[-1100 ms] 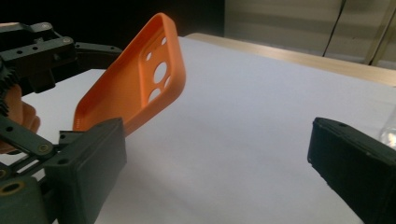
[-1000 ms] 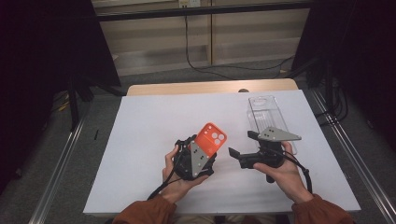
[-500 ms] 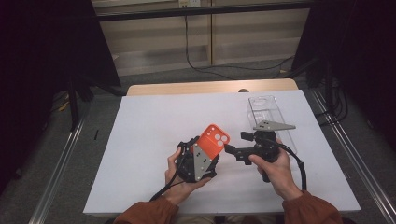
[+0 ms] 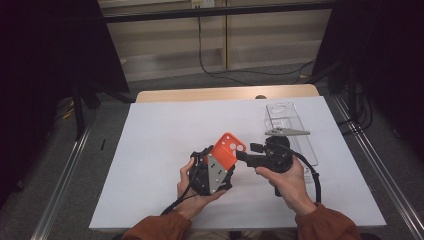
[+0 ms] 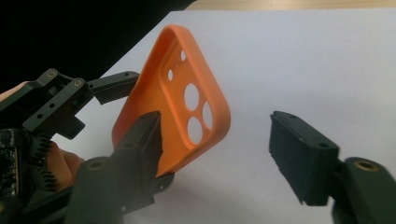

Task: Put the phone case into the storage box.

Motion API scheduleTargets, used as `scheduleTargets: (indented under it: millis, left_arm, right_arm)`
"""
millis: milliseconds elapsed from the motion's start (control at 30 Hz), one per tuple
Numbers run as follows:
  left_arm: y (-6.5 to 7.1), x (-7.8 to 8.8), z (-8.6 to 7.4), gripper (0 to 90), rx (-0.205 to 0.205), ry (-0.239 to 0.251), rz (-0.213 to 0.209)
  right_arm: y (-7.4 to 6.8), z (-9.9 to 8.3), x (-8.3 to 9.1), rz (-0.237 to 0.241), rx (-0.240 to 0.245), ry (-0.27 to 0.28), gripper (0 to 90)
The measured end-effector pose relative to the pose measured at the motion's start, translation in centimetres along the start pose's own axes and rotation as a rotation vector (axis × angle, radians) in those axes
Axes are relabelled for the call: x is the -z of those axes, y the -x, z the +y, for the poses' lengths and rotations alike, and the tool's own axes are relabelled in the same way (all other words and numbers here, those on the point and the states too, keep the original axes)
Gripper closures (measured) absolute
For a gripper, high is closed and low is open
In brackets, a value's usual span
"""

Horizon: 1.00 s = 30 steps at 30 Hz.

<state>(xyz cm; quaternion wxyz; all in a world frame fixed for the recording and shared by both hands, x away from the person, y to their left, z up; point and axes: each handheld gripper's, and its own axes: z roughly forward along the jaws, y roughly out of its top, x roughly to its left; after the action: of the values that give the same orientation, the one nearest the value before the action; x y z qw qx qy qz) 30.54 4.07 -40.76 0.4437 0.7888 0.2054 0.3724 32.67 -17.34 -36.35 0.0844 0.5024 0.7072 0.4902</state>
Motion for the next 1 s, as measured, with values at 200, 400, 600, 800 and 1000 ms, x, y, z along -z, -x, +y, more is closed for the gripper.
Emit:
scheduleTargets:
  millis: [200,400,600,800,1000]
  left_arm:
    - [-0.1,-0.1,0.0,16.4,-0.006,-0.011,-0.01]
    - [-0.1,-0.2,0.0,16.4,-0.011,-0.02,-0.009]
    - [-0.1,-0.3,-0.1,16.4,-0.012,-0.021,-0.005]
    - [0.0,-0.4,-0.1,16.4,-0.014,-0.022,-0.002]
    - [0.0,-0.6,-0.1,16.4,-0.029,-0.025,-0.001]
  right_arm:
    - [0.3,0.0,-0.4,0.025,-0.062,-0.022,50.5]
    - [0.6,0.3,-0.6,0.033,-0.117,-0.027,66.9]
    - [0.4,0.2,-1.1,0.033,-0.148,-0.048,73.8]
    - [0.4,0.3,-1.3,0.017,-0.176,-0.06,75.1]
    - [0.5,0.4,-1.4,0.006,-0.226,-0.062,76.2]
